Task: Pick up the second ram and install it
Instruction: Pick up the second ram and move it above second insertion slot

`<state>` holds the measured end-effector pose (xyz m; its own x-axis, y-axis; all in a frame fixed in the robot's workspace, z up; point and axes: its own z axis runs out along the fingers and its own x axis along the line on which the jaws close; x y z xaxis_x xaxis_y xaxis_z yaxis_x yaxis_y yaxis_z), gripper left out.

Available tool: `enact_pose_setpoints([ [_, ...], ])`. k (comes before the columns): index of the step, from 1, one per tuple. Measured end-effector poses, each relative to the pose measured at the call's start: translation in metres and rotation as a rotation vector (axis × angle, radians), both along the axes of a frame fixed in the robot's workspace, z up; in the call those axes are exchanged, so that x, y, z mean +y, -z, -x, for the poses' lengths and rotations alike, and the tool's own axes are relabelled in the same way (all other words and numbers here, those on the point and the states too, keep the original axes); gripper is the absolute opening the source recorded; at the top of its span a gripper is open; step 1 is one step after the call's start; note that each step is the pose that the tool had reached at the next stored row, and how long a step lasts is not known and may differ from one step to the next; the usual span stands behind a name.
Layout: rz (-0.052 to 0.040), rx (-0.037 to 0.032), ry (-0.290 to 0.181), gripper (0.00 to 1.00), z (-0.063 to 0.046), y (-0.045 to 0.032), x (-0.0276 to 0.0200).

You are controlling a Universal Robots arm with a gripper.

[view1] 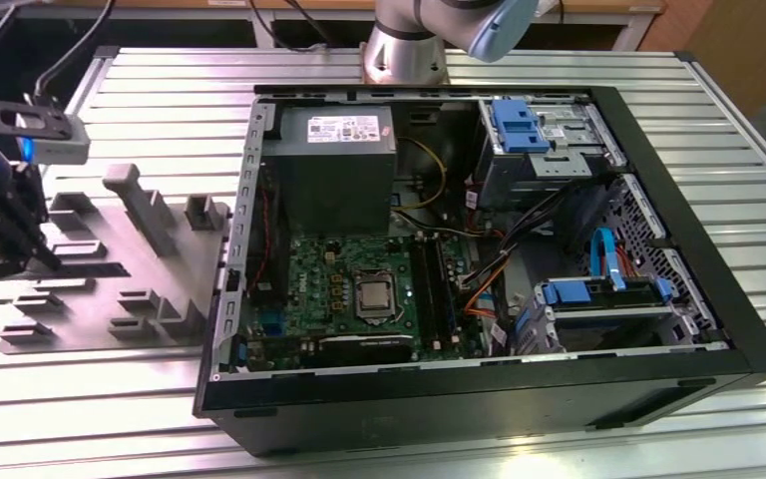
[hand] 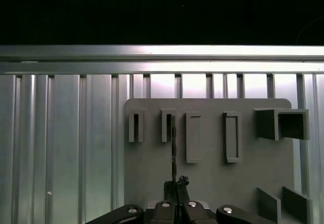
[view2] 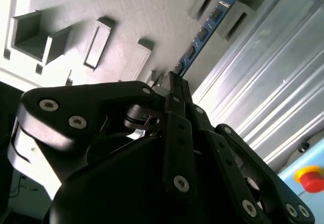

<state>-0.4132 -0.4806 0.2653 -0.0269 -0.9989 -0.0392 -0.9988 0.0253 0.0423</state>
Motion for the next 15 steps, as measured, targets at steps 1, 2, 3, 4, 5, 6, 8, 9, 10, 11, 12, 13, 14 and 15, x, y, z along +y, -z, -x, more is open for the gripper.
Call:
enact_pose_setpoints([
  [1,-0.0001,-0.0001,0.000,0.11,0.000,-0.0041,0.0000],
  [2,0.0000,-0.0001,0.000,0.11,0.000,-0.0084,0.0000],
  [3,0.0000,0.0000,0.000,0.11,0.000,-0.0128,0.0001],
  [4,0.0000,0.0000,0.000,0.11,0.000,-0.0172,0.0002],
  [5,-0.0001,-0.0001,0.000,0.11,0.000,-0.0217,0.0003],
  [6,0.0000,-0.0001,0.000,0.11,0.000,-0.0262,0.0003],
  [8,-0.0001,-0.0001,0.000,0.11,0.000,-0.0355,0.0003],
  [9,0.0001,0.0000,0.000,0.11,0.000,-0.0400,0.0003],
  [10,0.0000,-0.0001,0.000,0.11,0.000,-0.0445,0.0003],
  [11,-0.0001,-0.0002,0.000,0.11,0.000,-0.0489,0.0004],
  [12,0.0000,0.0000,0.000,0.11,0.000,-0.0535,0.0004],
  [13,0.0000,-0.0001,0.000,0.11,0.000,-0.0583,0.0004],
  [14,0.0001,0.0000,0.000,0.11,0.000,-0.0629,0.0004],
  [15,0.0000,0.0000,0.000,0.11,0.000,-0.0673,0.0004],
])
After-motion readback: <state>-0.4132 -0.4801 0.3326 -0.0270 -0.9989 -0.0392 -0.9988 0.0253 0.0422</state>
